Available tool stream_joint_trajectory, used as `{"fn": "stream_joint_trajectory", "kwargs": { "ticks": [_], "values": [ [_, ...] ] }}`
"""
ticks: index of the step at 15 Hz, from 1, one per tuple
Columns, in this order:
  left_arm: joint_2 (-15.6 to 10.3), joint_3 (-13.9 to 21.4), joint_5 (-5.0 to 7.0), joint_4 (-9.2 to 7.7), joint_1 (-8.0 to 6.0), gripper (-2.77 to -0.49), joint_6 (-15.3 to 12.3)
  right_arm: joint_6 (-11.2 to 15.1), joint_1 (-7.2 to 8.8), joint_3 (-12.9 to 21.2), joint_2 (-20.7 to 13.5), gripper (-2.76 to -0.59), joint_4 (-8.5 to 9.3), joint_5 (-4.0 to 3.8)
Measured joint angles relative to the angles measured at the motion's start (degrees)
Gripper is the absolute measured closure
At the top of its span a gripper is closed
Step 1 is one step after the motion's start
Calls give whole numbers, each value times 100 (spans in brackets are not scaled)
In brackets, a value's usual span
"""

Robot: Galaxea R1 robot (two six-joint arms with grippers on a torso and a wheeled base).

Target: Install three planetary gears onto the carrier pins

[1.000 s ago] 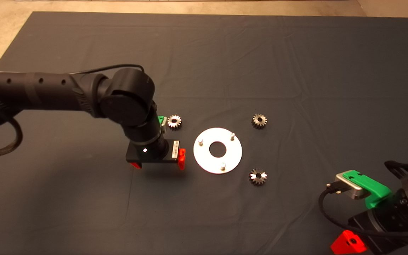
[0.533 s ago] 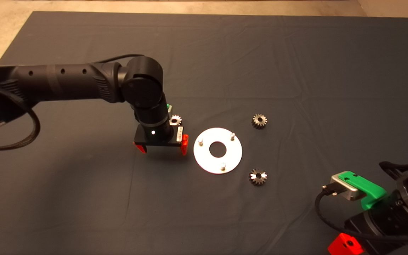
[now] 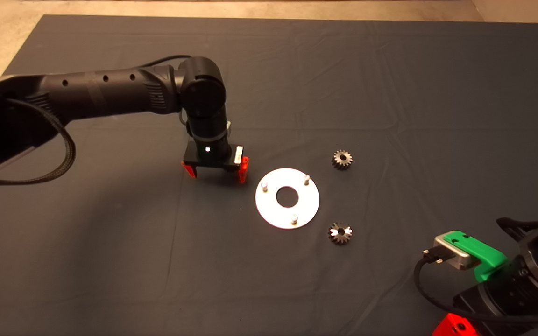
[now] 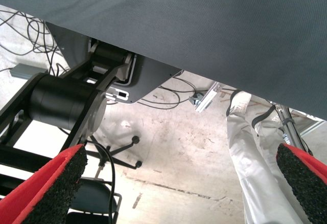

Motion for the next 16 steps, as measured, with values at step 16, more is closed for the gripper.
{"fn": "stream_joint_trajectory", "kwargs": {
  "ticks": [16],
  "values": [
    [462, -794, -710, -384, -155, -275, 781, 0, -127, 0, 16, -276, 2, 2]
  ]
}}
